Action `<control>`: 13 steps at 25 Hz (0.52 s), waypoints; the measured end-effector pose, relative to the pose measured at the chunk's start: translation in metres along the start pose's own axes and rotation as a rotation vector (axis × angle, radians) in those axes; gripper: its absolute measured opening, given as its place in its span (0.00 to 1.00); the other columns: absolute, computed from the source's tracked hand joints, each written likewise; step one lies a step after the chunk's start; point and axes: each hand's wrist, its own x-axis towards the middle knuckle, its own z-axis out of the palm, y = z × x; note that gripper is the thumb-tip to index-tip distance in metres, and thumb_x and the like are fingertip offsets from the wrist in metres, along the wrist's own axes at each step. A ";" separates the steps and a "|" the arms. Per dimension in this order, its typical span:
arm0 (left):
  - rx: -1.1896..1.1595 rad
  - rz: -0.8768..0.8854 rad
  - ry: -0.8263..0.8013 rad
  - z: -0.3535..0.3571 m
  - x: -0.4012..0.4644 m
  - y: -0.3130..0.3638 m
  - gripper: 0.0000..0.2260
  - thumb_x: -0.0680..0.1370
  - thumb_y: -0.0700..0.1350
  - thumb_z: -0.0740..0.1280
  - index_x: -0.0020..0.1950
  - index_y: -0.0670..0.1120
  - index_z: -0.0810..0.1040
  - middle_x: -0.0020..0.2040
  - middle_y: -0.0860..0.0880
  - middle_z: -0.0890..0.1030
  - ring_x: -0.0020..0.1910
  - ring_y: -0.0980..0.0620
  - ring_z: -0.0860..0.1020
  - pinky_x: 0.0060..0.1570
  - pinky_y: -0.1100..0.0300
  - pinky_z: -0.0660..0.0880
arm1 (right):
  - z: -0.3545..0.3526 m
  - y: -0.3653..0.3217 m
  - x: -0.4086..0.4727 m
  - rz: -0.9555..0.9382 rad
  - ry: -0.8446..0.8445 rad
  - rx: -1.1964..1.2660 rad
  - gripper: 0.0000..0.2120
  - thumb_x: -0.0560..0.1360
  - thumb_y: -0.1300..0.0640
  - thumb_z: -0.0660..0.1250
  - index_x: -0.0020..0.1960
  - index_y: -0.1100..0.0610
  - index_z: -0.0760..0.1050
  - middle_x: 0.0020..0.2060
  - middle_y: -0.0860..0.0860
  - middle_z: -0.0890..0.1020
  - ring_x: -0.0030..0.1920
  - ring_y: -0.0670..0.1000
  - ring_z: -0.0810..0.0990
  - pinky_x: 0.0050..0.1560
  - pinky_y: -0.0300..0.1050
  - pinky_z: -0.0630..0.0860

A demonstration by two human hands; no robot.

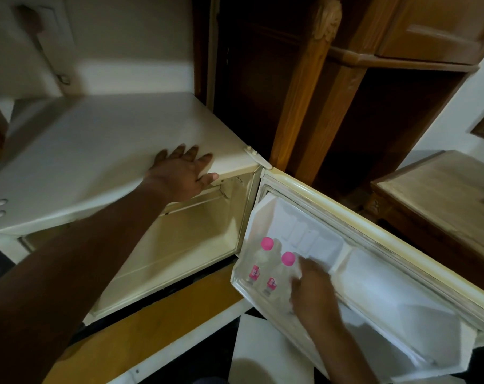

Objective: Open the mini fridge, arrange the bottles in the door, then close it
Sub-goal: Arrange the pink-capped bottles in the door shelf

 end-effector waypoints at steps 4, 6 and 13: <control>0.003 0.006 -0.001 0.002 0.001 -0.001 0.32 0.78 0.68 0.42 0.80 0.58 0.50 0.82 0.47 0.52 0.80 0.45 0.49 0.75 0.40 0.48 | -0.077 0.021 0.010 -0.220 0.333 0.030 0.15 0.77 0.51 0.66 0.62 0.56 0.76 0.54 0.55 0.82 0.50 0.55 0.81 0.50 0.50 0.78; 0.007 0.006 0.011 0.003 0.002 -0.001 0.33 0.77 0.69 0.42 0.80 0.58 0.50 0.82 0.47 0.53 0.80 0.45 0.49 0.75 0.40 0.48 | -0.109 0.043 0.023 -0.191 0.367 -0.182 0.23 0.75 0.46 0.67 0.66 0.55 0.72 0.59 0.58 0.80 0.56 0.59 0.78 0.55 0.55 0.74; -0.006 0.005 0.029 0.008 0.005 -0.005 0.34 0.75 0.71 0.39 0.80 0.59 0.50 0.82 0.48 0.53 0.80 0.45 0.50 0.75 0.40 0.49 | -0.125 0.084 0.013 -0.031 0.062 -0.535 0.47 0.68 0.23 0.50 0.77 0.54 0.56 0.69 0.58 0.71 0.63 0.63 0.73 0.57 0.66 0.72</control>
